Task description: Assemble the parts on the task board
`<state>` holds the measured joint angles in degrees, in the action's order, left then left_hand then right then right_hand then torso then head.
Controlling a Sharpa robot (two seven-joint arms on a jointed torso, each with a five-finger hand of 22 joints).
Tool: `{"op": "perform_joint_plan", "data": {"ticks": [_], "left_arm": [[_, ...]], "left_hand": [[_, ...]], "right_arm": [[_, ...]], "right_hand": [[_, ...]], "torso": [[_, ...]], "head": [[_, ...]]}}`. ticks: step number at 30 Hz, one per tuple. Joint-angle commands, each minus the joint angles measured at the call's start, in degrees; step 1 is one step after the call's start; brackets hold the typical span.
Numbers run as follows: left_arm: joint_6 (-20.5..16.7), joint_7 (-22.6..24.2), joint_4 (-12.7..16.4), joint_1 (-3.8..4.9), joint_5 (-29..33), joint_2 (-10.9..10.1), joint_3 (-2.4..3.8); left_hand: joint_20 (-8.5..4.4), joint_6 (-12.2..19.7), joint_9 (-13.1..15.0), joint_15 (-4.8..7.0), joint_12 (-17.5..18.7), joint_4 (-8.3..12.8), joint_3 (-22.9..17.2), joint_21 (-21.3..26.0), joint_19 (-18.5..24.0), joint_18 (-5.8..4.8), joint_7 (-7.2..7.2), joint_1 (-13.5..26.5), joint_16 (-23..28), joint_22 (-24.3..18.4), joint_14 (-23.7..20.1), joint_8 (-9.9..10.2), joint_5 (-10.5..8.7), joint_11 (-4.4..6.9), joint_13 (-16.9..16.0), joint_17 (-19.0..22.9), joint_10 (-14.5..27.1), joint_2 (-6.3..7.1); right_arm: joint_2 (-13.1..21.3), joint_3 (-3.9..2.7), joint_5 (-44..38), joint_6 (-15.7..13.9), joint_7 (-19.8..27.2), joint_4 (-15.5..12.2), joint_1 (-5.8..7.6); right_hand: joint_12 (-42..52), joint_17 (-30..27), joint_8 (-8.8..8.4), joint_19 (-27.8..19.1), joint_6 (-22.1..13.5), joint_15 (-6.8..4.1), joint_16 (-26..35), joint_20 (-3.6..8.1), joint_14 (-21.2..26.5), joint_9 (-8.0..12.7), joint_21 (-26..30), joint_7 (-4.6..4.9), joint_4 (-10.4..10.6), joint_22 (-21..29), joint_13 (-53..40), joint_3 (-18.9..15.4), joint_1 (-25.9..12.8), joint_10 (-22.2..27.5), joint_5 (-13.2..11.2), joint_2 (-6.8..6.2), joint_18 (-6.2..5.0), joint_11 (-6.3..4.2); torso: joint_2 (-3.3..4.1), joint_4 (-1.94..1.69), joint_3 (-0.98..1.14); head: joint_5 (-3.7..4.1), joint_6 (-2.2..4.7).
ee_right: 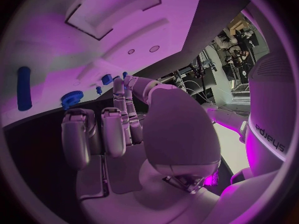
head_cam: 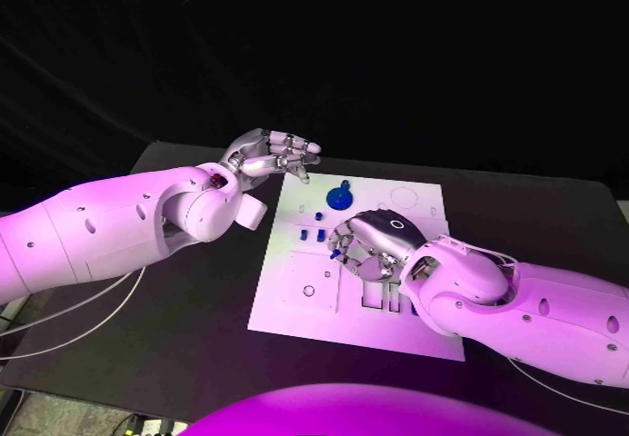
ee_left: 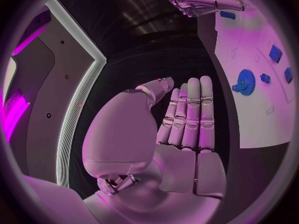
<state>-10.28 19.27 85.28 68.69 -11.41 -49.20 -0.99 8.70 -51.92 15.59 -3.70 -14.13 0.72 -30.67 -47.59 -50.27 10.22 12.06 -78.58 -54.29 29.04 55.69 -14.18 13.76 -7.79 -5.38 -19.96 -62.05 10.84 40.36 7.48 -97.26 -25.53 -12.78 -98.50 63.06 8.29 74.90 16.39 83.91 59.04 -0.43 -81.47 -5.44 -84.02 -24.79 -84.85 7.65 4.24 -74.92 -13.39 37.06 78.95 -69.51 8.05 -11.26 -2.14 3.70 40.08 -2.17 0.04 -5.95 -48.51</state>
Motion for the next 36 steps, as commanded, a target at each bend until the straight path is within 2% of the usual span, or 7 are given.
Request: {"op": "perform_joint_plan", "data": {"ticks": [1, 13, 36], "left_arm": [[0.96, 0.05, 0.08, 0.03, 0.26, 0.13, 0.03], [1.04, -0.11, 0.03, 0.03, 0.26, 0.08, 0.03], [1.17, -0.33, 0.00, 0.03, 0.26, -0.03, 0.03]], "left_hand": [[0.02, 0.22, -0.07, -0.06, 0.27, 0.38, -0.04, -0.12, 0.40, 0.10, 0.13, -0.31, 0.31, 0.09, -0.22, 0.19, 0.19, -0.19, 0.07, 0.06, 0.22, -0.11], [0.04, 0.21, -0.07, -0.08, 0.27, 0.40, -0.02, -0.13, 0.45, 0.11, 0.14, -0.30, 0.34, 0.11, -0.24, 0.19, 0.19, -0.19, 0.07, 0.07, 0.22, -0.14], [0.04, 0.21, -0.07, -0.08, 0.27, 0.40, -0.02, -0.13, 0.45, 0.11, 0.14, -0.30, 0.34, 0.11, -0.24, 0.19, 0.19, -0.19, 0.07, 0.07, 0.22, -0.14]], "right_arm": [[-0.41, 0.07, 0.14, 1.23, 0.60, 0.20, -0.32], [-1.16, 0.35, 0.16, 3.30, 0.64, 0.55, -1.01], [-1.82, 0.58, -0.32, 4.47, 0.53, 1.74, -1.51]], "right_hand": [[-0.27, 2.41, 0.05, 4.00, 0.33, -0.32, 0.15, 0.25, -3.14, -0.05, -0.13, -0.03, -0.17, -12.96, 0.07, -0.19, -0.50, -0.26, -0.13, 0.19, 0.98, -0.02], [-0.43, 2.34, -0.04, 4.06, 0.19, -0.27, 0.19, 0.24, -3.12, -0.07, -0.25, 0.03, -0.09, -13.02, 0.10, -0.30, -0.83, -0.22, -0.44, 0.23, 1.01, 0.05], [-0.59, 2.35, -0.11, 4.11, 0.12, -0.24, 0.17, 0.22, -3.13, -0.11, -0.36, 0.01, -0.09, -13.07, 0.13, -0.38, -1.07, -0.22, -1.08, 0.31, 1.03, 0.06]], "torso": [[0.04, -0.05, 0.06], [-0.01, 0.05, 0.12], [-0.03, 0.01, 0.02]], "head": [[-0.52, -0.46], [-0.97, -1.03], [-0.92, -1.49]]}}
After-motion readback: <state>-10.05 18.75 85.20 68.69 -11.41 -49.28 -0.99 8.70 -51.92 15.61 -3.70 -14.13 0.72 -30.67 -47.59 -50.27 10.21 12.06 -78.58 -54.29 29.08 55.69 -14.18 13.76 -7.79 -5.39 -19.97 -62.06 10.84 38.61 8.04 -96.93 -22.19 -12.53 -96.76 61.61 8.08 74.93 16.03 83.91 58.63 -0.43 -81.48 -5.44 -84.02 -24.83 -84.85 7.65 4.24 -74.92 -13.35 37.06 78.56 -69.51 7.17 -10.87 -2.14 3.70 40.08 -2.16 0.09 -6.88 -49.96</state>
